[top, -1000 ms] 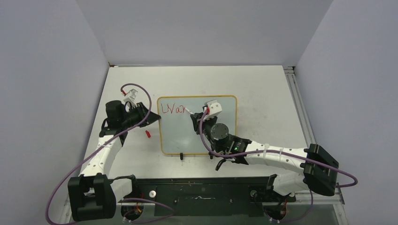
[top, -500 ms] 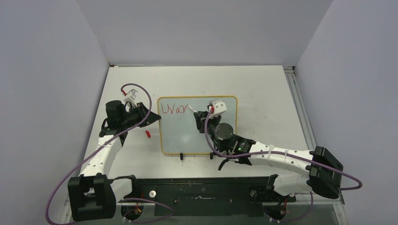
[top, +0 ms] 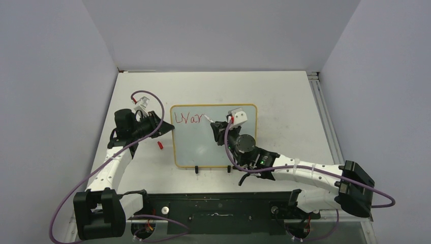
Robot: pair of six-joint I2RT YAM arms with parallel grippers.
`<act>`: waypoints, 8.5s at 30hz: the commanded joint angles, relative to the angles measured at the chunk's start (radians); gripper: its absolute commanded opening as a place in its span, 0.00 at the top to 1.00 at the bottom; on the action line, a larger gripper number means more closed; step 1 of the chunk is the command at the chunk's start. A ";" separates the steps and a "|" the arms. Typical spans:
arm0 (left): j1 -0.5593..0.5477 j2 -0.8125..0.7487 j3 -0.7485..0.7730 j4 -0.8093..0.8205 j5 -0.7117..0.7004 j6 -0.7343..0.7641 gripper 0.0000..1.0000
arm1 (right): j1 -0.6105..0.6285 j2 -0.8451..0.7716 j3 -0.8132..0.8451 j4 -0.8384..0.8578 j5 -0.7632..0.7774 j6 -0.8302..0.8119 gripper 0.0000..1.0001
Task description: Write a sentence on the whiteboard
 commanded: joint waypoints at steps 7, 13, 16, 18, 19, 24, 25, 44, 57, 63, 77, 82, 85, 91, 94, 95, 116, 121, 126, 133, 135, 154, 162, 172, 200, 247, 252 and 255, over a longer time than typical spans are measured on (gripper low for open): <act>-0.005 -0.008 0.045 0.018 0.019 0.009 0.81 | 0.002 0.030 0.009 0.037 -0.014 0.000 0.95; -0.006 -0.008 0.044 0.016 0.018 0.010 0.81 | 0.001 0.052 0.016 0.041 -0.013 0.000 0.95; -0.006 -0.009 0.045 0.016 0.018 0.010 0.81 | 0.001 0.053 0.016 0.038 -0.003 0.001 0.95; -0.006 -0.009 0.045 0.017 0.018 0.010 0.81 | 0.001 0.051 0.011 0.037 0.007 0.005 0.95; -0.006 -0.008 0.045 0.017 0.019 0.010 0.81 | 0.001 0.045 0.008 0.036 0.013 0.006 0.95; -0.006 -0.009 0.045 0.015 0.017 0.011 0.81 | 0.001 0.015 -0.010 0.023 0.040 0.007 0.95; -0.006 -0.009 0.044 0.015 0.018 0.010 0.81 | 0.001 0.008 -0.014 0.021 0.044 0.008 0.95; -0.006 -0.014 0.043 0.014 0.018 0.010 0.81 | 0.009 0.011 -0.050 -0.018 0.011 0.043 0.95; -0.006 -0.013 0.042 0.014 0.017 0.011 0.81 | 0.021 0.010 -0.053 -0.012 0.038 0.054 0.95; -0.006 -0.012 0.043 0.014 0.018 0.011 0.81 | 0.013 0.012 -0.032 0.016 0.059 0.034 0.95; -0.006 -0.010 0.045 0.013 0.019 0.012 0.81 | -0.004 0.015 -0.008 0.050 0.081 0.004 0.95; -0.006 -0.009 0.044 0.015 0.019 0.011 0.81 | -0.007 -0.003 -0.022 0.041 0.100 0.006 0.95; -0.006 -0.008 0.044 0.015 0.019 0.011 0.81 | -0.009 -0.012 -0.031 0.030 0.099 0.013 0.95; -0.006 -0.010 0.045 0.015 0.019 0.012 0.81 | -0.009 -0.018 -0.059 0.011 0.086 0.039 0.95; -0.006 -0.011 0.044 0.016 0.019 0.011 0.81 | -0.007 -0.017 -0.073 0.003 0.079 0.052 0.95; -0.006 -0.011 0.044 0.015 0.019 0.012 0.81 | -0.005 -0.018 -0.080 0.000 0.077 0.058 0.95; -0.006 -0.015 0.043 0.014 0.017 0.012 0.81 | 0.020 -0.023 -0.110 -0.008 0.076 0.081 0.95; -0.006 -0.013 0.043 0.012 0.018 0.013 0.81 | 0.022 -0.026 -0.120 -0.007 0.084 0.090 0.95; -0.006 -0.014 0.043 0.013 0.017 0.013 0.81 | 0.022 -0.027 -0.105 -0.001 0.095 0.078 0.95; -0.006 -0.016 0.042 0.010 0.017 0.014 0.81 | 0.011 -0.027 -0.078 0.022 0.098 0.046 0.95; -0.005 -0.015 0.043 0.011 0.017 0.015 0.81 | 0.006 -0.024 -0.068 0.032 0.095 0.037 0.95; -0.006 -0.009 0.045 0.011 0.019 0.015 0.81 | -0.010 -0.045 -0.069 0.033 0.140 0.016 0.95; -0.006 -0.010 0.044 0.012 0.018 0.015 0.81 | -0.010 -0.058 -0.102 0.009 0.133 0.048 0.95; -0.006 -0.012 0.044 0.012 0.019 0.016 0.81 | -0.001 -0.075 -0.147 0.000 0.126 0.089 0.95; -0.006 -0.022 0.044 0.009 0.009 0.021 0.81 | 0.039 -0.234 -0.123 -0.080 0.203 0.024 0.95; -0.006 -0.020 0.045 0.011 0.013 0.022 0.81 | -0.007 -0.218 -0.158 -0.138 0.185 0.054 0.95; -0.006 -0.022 0.045 0.010 0.013 0.021 0.81 | -0.007 -0.239 -0.170 -0.160 0.198 0.062 0.95; -0.006 -0.023 0.044 0.011 0.013 0.021 0.81 | -0.007 -0.251 -0.175 -0.170 0.208 0.063 0.95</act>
